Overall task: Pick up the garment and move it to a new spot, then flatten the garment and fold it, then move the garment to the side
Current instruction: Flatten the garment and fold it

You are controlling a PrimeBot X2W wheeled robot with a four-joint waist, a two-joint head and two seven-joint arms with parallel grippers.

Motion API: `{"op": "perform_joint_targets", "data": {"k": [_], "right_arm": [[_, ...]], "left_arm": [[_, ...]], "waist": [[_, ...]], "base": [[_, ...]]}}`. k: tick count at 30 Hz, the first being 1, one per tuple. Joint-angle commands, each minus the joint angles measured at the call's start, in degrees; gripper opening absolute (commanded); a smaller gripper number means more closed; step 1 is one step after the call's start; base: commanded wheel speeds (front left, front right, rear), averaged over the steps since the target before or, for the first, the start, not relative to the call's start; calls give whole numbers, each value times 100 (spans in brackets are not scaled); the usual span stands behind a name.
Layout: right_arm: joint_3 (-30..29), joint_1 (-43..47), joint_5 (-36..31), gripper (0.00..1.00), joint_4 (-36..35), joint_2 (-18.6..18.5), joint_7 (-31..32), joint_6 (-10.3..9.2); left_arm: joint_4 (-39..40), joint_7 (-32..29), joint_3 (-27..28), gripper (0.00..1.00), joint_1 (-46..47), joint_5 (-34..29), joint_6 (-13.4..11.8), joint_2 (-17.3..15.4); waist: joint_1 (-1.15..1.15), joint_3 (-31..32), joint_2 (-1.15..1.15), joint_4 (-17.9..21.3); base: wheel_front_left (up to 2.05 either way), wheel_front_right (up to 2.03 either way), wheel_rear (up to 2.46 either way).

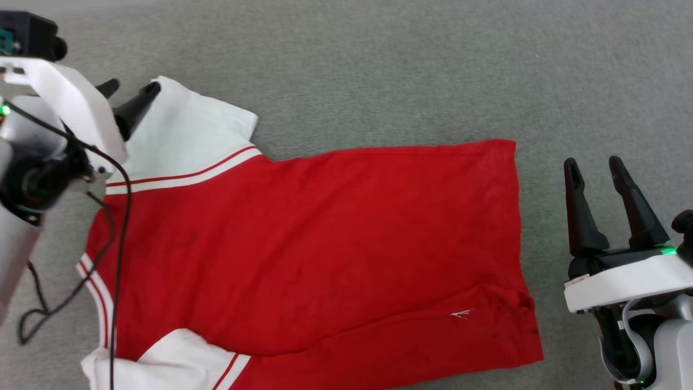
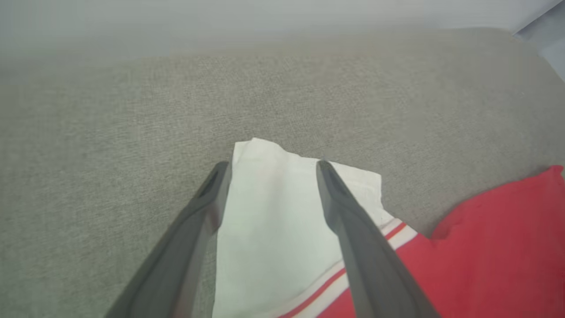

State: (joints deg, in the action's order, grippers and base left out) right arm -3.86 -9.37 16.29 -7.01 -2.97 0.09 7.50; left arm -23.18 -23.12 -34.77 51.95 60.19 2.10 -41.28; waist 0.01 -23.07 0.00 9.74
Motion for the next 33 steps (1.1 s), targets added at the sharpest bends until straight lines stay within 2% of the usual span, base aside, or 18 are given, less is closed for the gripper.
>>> {"op": "perform_joint_targets", "data": {"k": [1,5,8,13,16,17,18,19,21,25,31,33], "right_arm": [[30,-114,74,100,38,14,-75,-3],[111,-163,156,100,139,15,-183,-3],[196,-229,221,100,224,15,-264,-3],[269,-280,295,100,319,15,-332,-3],[319,-311,364,100,399,16,-375,-3],[322,-324,381,100,426,15,-370,-3],[326,-334,410,100,452,14,-354,-3],[341,-342,454,100,487,15,-321,-3],[360,-355,487,100,550,14,-218,-3],[367,-429,566,100,681,14,102,-3],[394,-982,609,100,1116,8,1122,-3],[399,-1214,676,100,1278,-145,1452,-3]], "left_arm": [[-98,-277,-33,100,159,84,42,-62],[-383,-955,-98,100,405,251,38,-151],[-533,-1244,-122,100,564,258,-1,-262],[-739,-1496,-122,100,669,351,-42,-280],[-931,-1904,-290,100,578,394,-42,-261],[-994,-2016,-316,50,536,444,-75,-227],[-1034,-2103,-333,17,492,491,-86,-178],[-1071,-2215,-351,0,433,563,-112,-120],[-1100,-2333,-394,0,359,616,-129,-53],[-1097,-2121,-371,0,376,574,-98,11],[-1085,-1501,-256,0,643,375,-8,91],[-1086,-1331,-203,0,743,358,24,146]], "waist": [[-1,-160,0,172],[-1,-352,0,331],[-1,-504,0,443],[-1,-672,0,551],[-1,-746,0,605],[-1,-757,0,615],[-1,-764,0,623],[-1,-763,0,628],[-1,-753,0,631],[-1,-682,0,580],[-1,-389,0,367],[-1,-285,0,234]], "base": [[0,0,0],[0,0,0],[0,0,0],[0,0,0],[0,0,0],[0,0,0],[0,0,0],[0,0,0],[0,0,0],[0,0,0],[0,0,0],[0,0,0]]}}
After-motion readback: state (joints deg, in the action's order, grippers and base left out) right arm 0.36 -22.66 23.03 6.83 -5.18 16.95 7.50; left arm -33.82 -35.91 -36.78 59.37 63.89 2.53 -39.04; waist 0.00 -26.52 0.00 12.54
